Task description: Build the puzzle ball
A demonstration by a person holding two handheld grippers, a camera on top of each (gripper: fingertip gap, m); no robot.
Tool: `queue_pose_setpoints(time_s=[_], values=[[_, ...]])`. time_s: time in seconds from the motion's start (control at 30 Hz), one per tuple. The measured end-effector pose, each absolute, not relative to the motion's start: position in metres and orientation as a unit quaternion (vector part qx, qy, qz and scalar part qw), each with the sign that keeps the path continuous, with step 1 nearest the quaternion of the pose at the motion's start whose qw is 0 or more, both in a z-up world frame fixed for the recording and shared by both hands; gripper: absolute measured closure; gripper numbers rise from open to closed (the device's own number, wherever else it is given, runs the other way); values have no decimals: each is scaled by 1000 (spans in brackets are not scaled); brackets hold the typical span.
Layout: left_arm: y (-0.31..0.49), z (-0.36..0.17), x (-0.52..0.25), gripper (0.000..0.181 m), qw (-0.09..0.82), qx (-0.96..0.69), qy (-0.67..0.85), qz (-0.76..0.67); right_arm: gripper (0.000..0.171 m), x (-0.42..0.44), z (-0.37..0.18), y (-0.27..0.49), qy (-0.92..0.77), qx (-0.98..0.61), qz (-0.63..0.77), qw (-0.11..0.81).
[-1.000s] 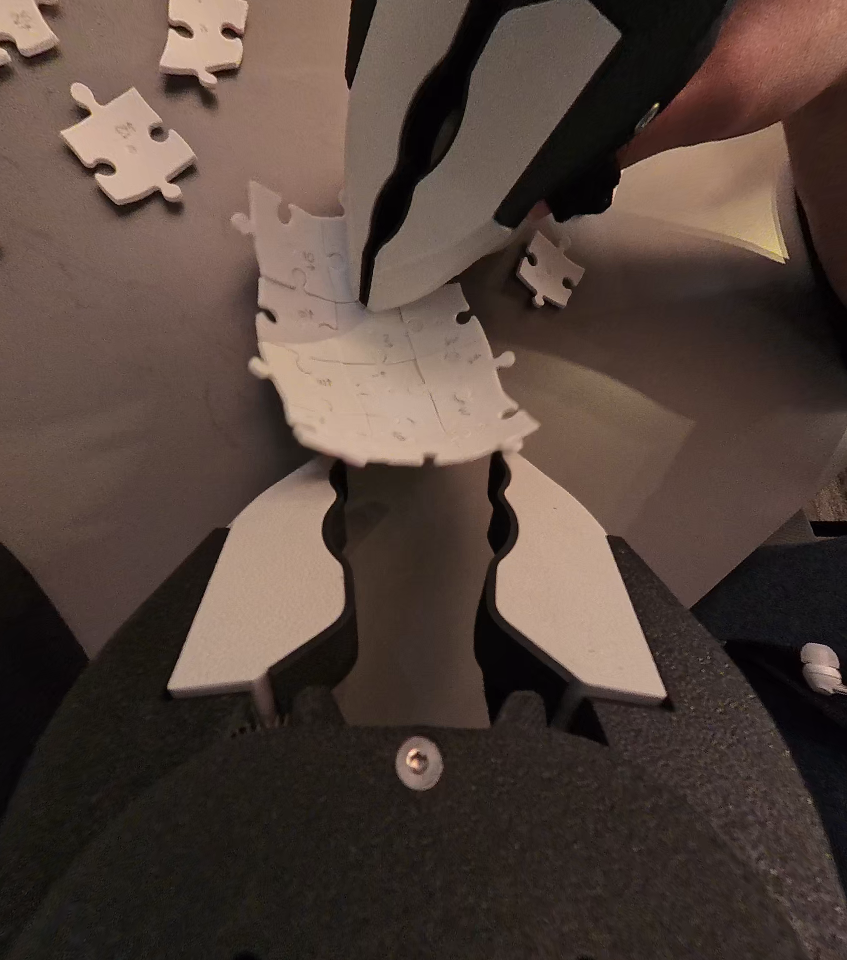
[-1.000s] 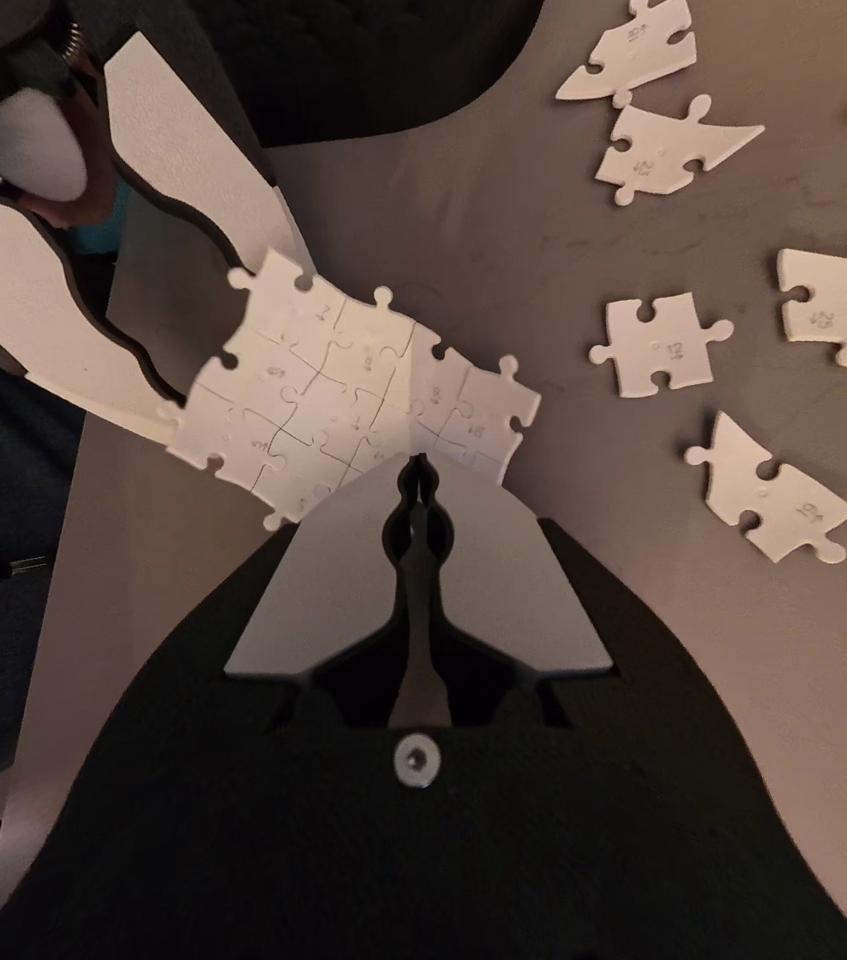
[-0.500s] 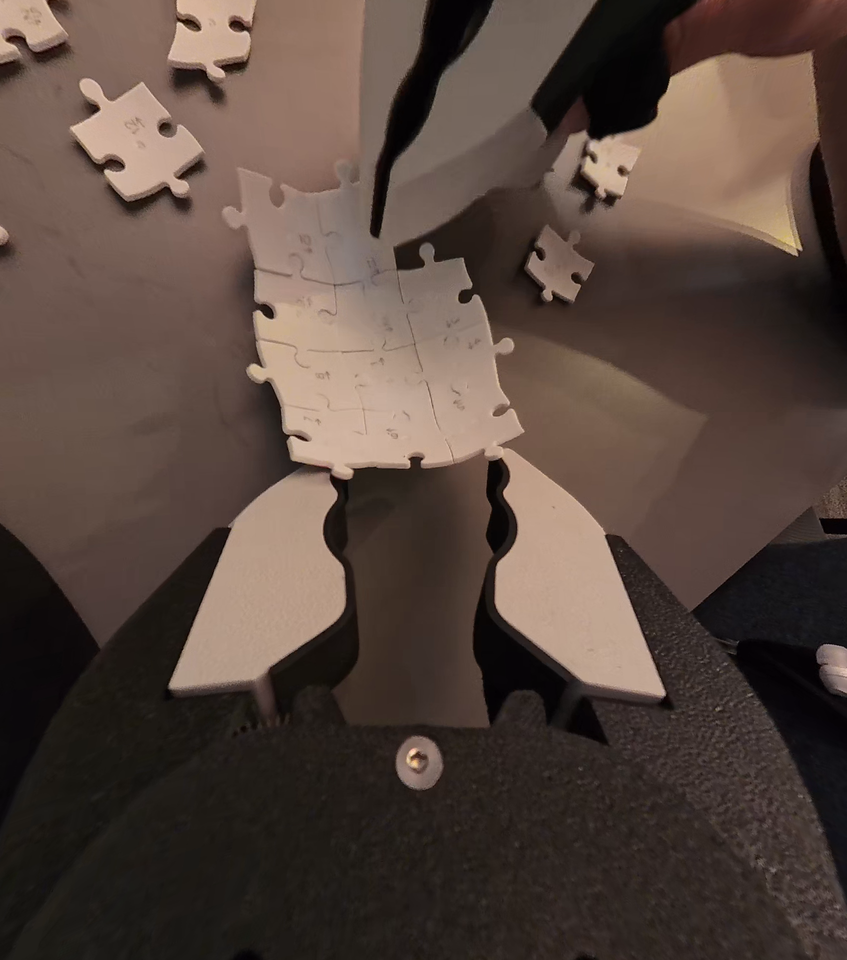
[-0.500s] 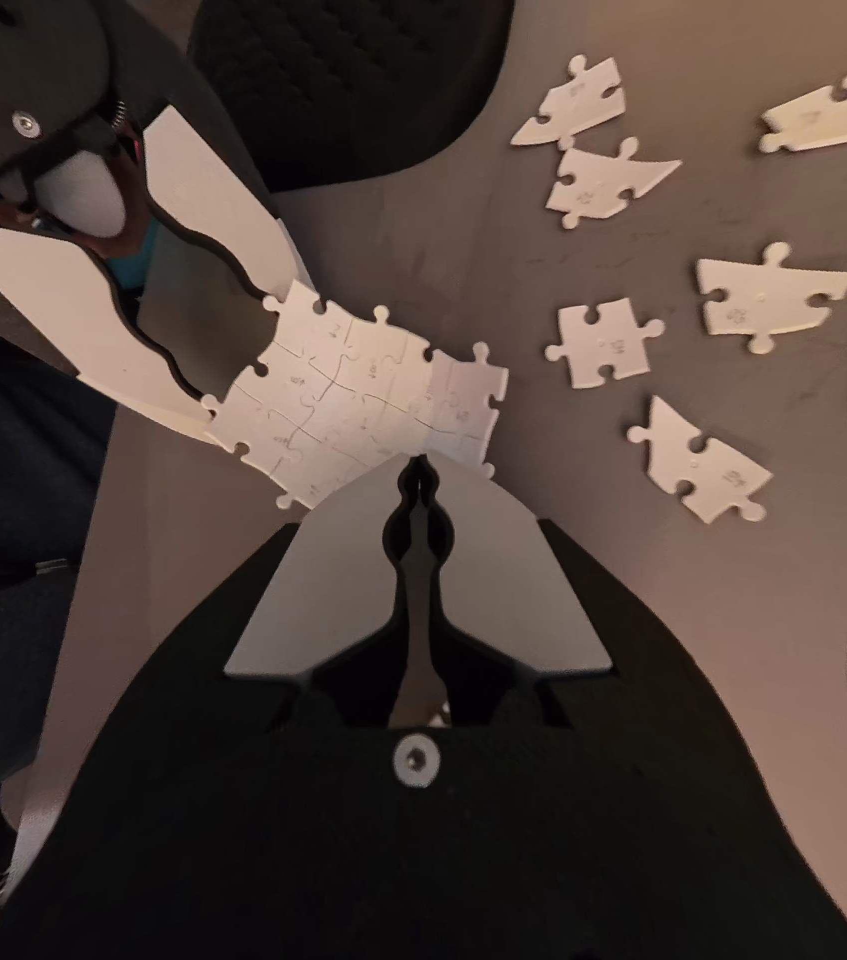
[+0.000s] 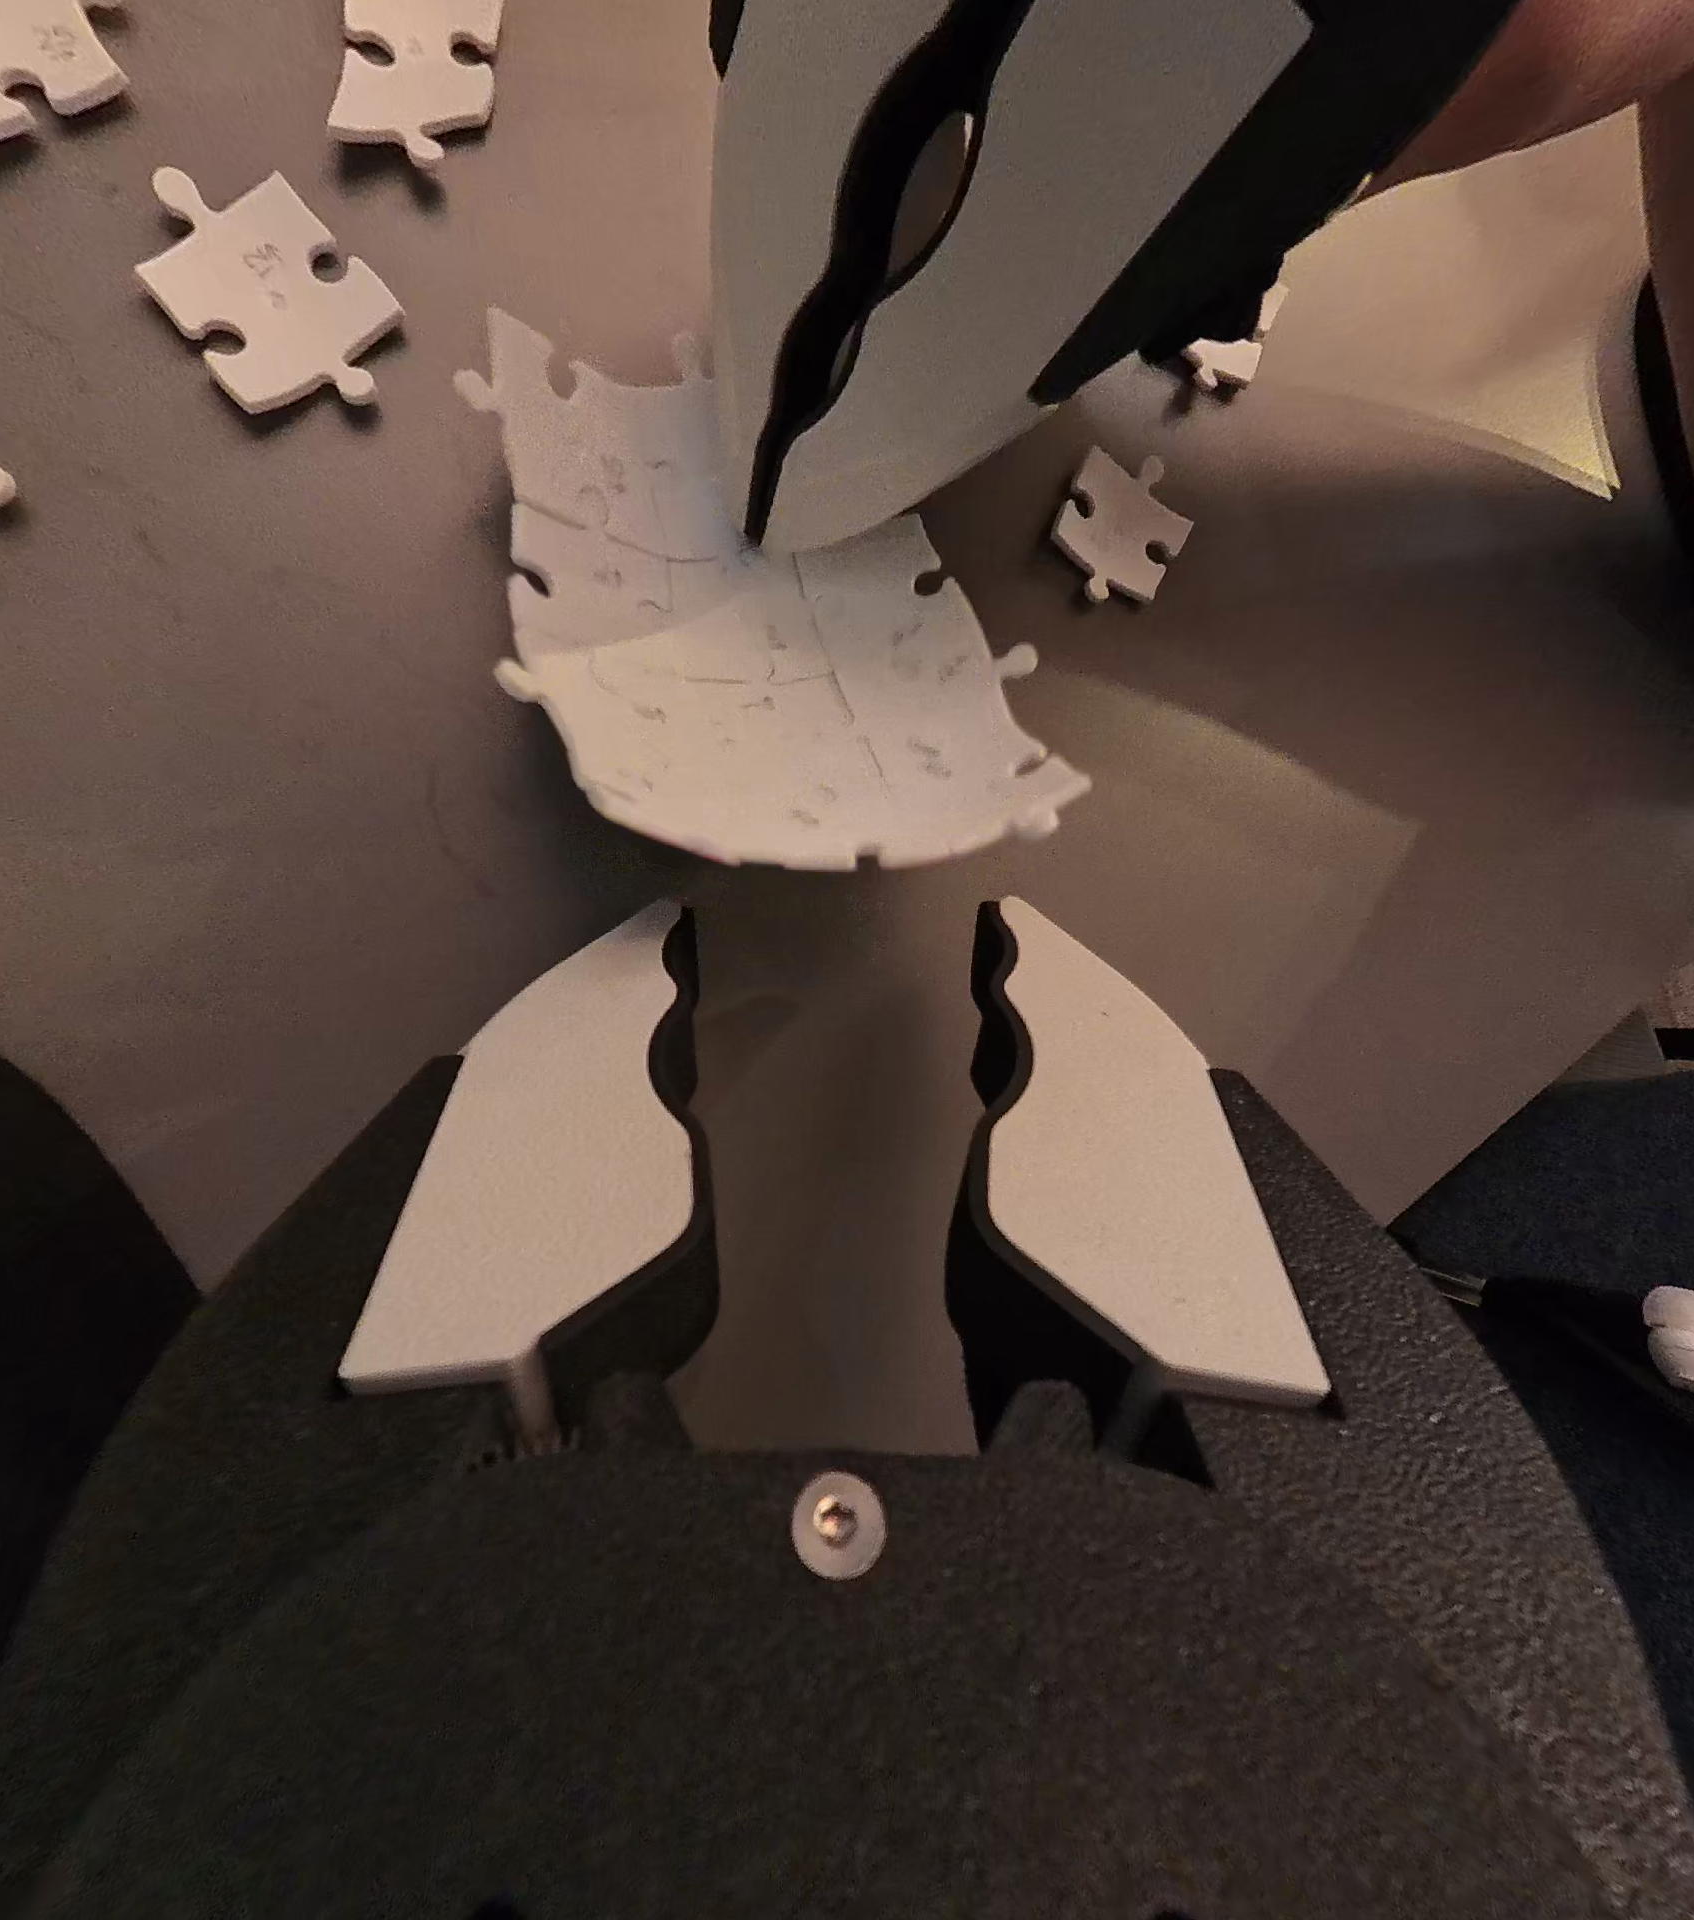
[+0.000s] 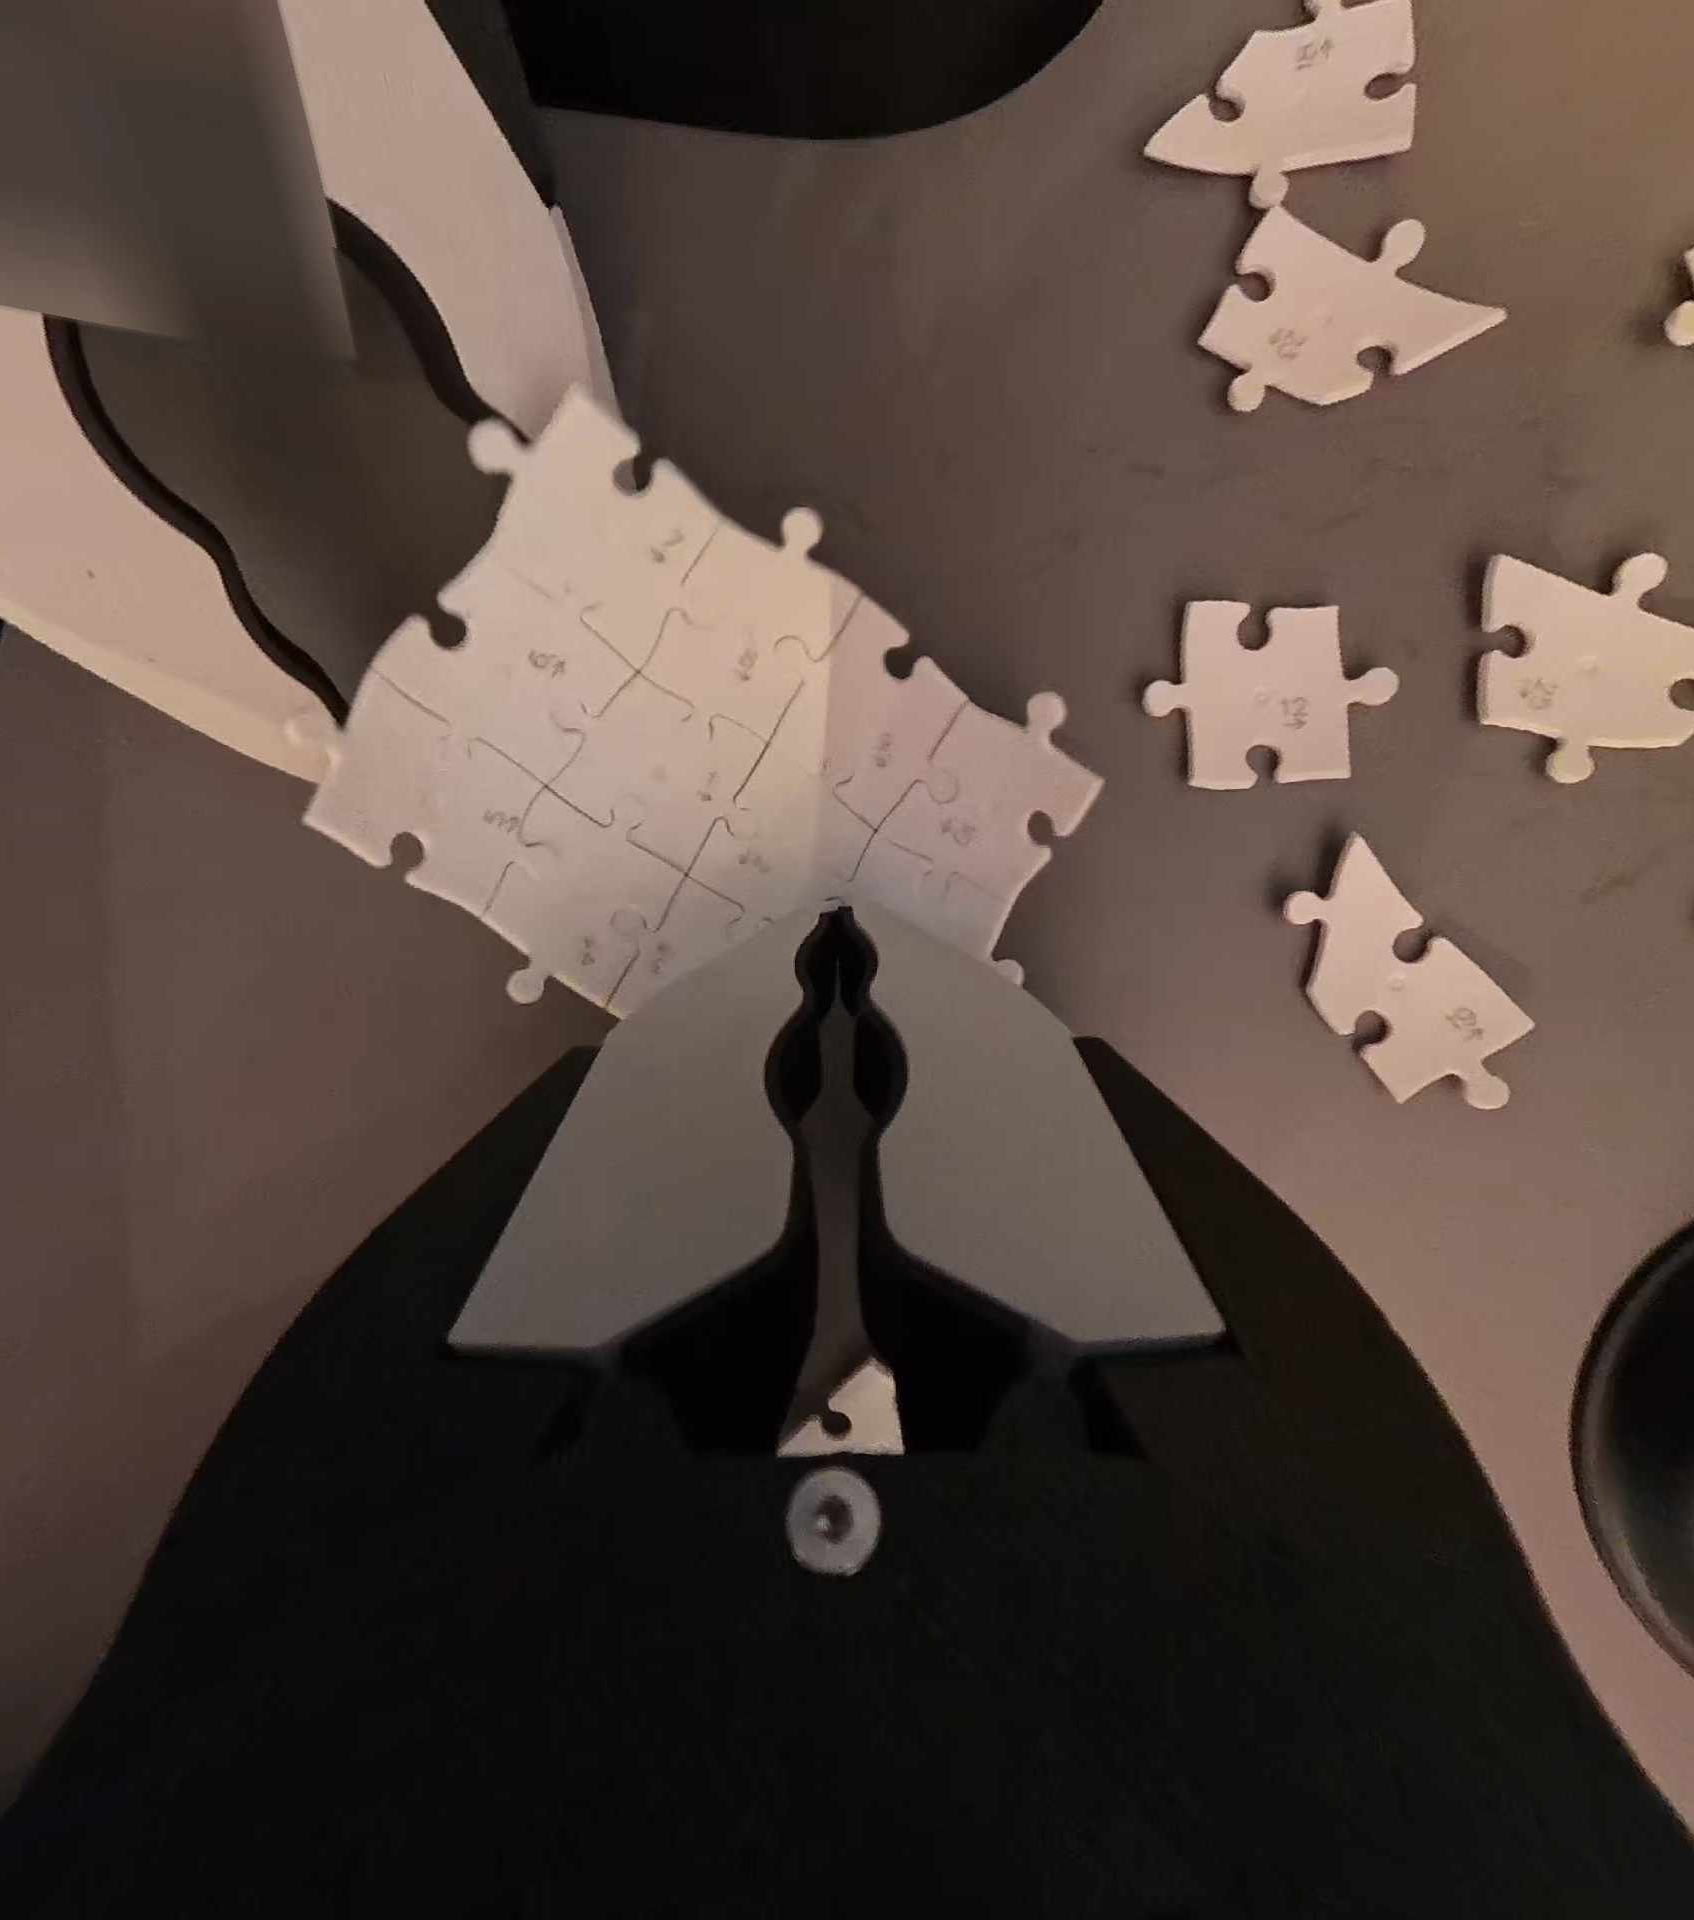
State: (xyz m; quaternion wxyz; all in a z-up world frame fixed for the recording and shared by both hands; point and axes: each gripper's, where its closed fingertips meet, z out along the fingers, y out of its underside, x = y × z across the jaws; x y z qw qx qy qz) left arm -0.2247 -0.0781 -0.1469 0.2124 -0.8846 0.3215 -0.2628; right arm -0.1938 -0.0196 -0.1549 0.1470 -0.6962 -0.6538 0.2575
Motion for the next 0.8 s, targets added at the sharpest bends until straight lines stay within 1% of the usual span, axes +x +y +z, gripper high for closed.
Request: queue_pose_setpoints(time_s=[0.4, 0.67, 0.8], values=[[-76, -147, -223, 130, 214, -883, 325, -264, 170, -193, -155, -21, -658, -694, 253, 147], [-75, -147, -223, 130, 214, -882, 323, -267, 170, -199, -152, -23, -625, -711, 299, 118], [-76, -147, -223, 130, 215, -881, 325, -267, 170, -205, -152, -20, -627, -712, 287, 133]])
